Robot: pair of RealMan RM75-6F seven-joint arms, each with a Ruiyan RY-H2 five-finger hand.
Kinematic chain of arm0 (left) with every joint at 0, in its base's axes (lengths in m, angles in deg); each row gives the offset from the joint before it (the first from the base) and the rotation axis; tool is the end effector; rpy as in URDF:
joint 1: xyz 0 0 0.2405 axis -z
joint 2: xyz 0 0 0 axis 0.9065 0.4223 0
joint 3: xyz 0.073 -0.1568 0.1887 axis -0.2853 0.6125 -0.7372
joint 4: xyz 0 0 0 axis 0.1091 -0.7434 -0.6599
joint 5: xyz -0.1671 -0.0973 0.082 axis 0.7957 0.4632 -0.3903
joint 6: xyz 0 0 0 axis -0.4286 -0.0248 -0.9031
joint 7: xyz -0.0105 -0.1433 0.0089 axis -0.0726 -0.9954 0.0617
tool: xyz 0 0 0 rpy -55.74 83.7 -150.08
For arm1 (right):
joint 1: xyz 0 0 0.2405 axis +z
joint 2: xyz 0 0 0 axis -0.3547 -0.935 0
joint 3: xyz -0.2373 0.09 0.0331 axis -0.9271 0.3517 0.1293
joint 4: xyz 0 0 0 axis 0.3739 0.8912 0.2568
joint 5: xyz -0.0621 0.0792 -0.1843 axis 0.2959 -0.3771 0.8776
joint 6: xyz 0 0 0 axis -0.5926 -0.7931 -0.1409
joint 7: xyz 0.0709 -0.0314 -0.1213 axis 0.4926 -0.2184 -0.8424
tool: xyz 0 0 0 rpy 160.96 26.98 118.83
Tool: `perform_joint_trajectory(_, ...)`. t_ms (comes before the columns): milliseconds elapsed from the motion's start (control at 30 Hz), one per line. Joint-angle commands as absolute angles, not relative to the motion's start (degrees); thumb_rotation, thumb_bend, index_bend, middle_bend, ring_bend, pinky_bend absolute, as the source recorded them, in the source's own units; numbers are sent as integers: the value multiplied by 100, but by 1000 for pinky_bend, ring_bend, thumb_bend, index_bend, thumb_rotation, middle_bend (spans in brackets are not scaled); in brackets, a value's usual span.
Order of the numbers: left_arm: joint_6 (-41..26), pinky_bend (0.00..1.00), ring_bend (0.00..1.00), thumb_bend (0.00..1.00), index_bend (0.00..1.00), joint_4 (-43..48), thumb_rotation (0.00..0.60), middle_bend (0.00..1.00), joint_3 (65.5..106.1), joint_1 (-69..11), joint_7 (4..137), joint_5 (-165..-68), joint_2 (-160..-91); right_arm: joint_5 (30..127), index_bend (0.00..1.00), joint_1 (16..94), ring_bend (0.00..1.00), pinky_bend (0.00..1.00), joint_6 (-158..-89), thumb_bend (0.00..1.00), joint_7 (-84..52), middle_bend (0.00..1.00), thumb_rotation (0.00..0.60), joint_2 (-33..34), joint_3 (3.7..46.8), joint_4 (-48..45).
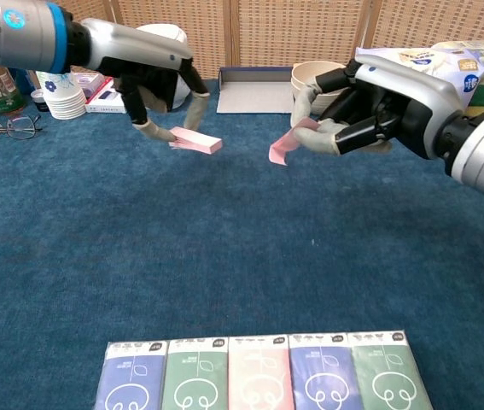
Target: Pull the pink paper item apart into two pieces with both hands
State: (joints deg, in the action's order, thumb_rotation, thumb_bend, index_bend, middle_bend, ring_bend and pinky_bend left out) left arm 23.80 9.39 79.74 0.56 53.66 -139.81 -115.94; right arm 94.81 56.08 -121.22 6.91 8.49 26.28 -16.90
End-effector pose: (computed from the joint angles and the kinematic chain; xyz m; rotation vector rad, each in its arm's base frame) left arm -0.0840 0.4044 0.0266 -2.3604 -0.8117 -0.7849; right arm -0.1225 -0.3033 -0.0124 1.5788 -1.6232 1.5879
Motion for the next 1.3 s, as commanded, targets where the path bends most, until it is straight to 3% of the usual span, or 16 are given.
perform_joint_trajectory(33, 2256, 1000, 1000, 388, 673, 895, 600, 1000, 7917, -98, 5329, -13952, -11507, 9430, 691, 5547, 1000, 1000, -12118, 418, 691, 1000, 600, 768, 2594, -1641)
perform_joint_trajectory(233, 1901, 1000, 1000, 384, 673, 786, 600, 1000, 7835, -416, 5536, -13944, -11454, 9345, 602, 5449, 976, 954, -12026, 418, 703, 971, 600, 554, 2509, -1536)
perform_joint_trajectory(433, 1615, 1000, 1000, 382, 670, 766, 600, 1000, 7789, -779, 5698, -13789, -11472, 9263, 343, 5338, 827, 861, -11931, 413, 795, 789, 600, 298, 2449, -1392)
perform_joint_trajectory(600, 1553, 1000, 1000, 381, 668, 710, 600, 1000, 7789, -940, 5795, -13687, -11590, 9257, 165, 5342, 637, 728, -11824, 408, 809, 573, 600, 245, 2427, -1357)
perform_joint_trajectory(800, 1430, 1000, 1000, 379, 663, 627, 600, 1000, 7828, -1062, 6071, -13653, -11727, 9277, 112, 5252, 447, 563, -11898, 406, 796, 387, 600, 171, 2401, -1372)
perform_joint_trajectory(1067, 1400, 1000, 979, 367, 610, 582, 600, 979, 7898, -1099, 6374, -13589, -11888, 9299, 109, 5098, 373, 523, -12082, 406, 781, 328, 600, 21, 2392, -1443)
perform_joint_trajectory(1300, 1367, 983, 842, 315, 452, 605, 600, 825, 7978, -1092, 6818, -13505, -12110, 9314, 108, 4980, 343, 516, -12232, 406, 795, 306, 600, -116, 2412, -1507)
